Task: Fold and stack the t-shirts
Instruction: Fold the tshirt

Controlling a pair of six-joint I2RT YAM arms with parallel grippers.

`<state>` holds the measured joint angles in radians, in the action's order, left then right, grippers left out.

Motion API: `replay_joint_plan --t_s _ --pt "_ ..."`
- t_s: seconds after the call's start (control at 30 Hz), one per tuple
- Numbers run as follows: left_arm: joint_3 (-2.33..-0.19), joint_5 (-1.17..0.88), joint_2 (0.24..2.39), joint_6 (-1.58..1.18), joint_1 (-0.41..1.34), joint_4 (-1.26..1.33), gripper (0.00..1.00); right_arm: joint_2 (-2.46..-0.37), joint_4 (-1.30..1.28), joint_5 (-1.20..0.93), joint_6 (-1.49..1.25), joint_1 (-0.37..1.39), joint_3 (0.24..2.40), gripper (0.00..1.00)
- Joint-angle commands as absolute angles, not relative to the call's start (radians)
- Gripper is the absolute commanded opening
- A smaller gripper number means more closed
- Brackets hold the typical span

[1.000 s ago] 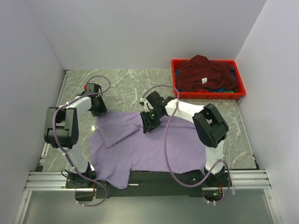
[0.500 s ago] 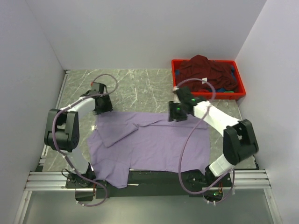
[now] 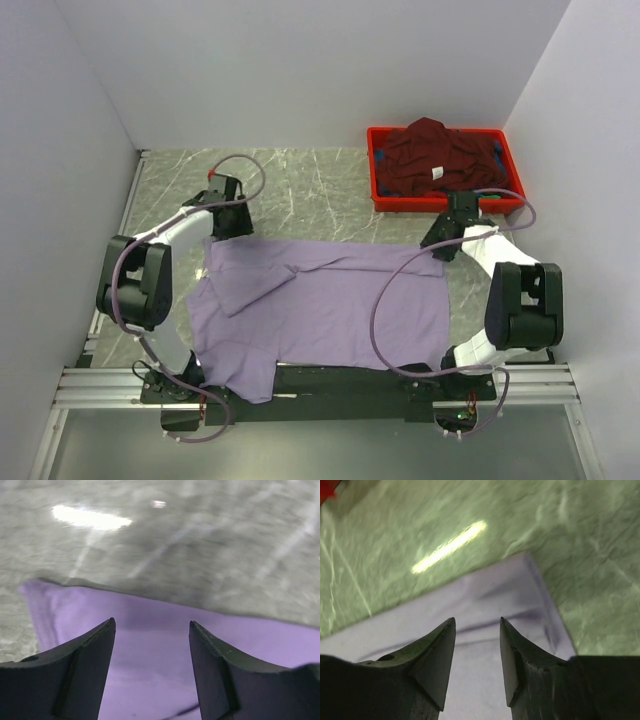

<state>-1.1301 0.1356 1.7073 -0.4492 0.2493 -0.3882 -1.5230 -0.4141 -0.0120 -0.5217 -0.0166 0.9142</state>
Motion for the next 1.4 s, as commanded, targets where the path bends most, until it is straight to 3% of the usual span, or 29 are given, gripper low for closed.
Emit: replay_joint_plan --t_s 0.0,0.33,0.47,0.67,0.83,1.13,1.37 --pt "-1.101 0.115 1.726 -0.523 0.174 -0.379 0.66 -1.568 -0.275 -0.081 -0.603 -0.083 0.884 0.48" --pt "-1.091 0.034 1.847 -0.587 0.051 -0.354 0.65 -1.692 -0.227 -0.135 -0.676 -0.187 0.890 0.40" --pt "-1.126 0.009 1.903 -0.601 0.008 -0.351 0.66 -1.750 -0.247 -0.118 -0.681 -0.202 0.954 0.31" --pt "-1.264 -0.028 1.989 -0.606 0.002 -0.379 0.68 -1.838 -0.256 -0.114 -0.677 -0.213 1.066 0.31" --pt "-1.287 -0.040 1.935 -0.607 0.003 -0.382 0.71 -1.806 -0.259 -0.132 -0.632 -0.210 1.098 0.35" --pt "-1.180 -0.051 1.695 -0.499 0.067 -0.360 0.84 -1.616 -0.276 -0.100 -0.505 -0.114 1.019 0.47" --pt "-1.271 -0.046 1.696 -0.290 0.371 -0.382 0.88 -1.465 -0.296 -0.038 -0.469 -0.006 0.925 0.56"
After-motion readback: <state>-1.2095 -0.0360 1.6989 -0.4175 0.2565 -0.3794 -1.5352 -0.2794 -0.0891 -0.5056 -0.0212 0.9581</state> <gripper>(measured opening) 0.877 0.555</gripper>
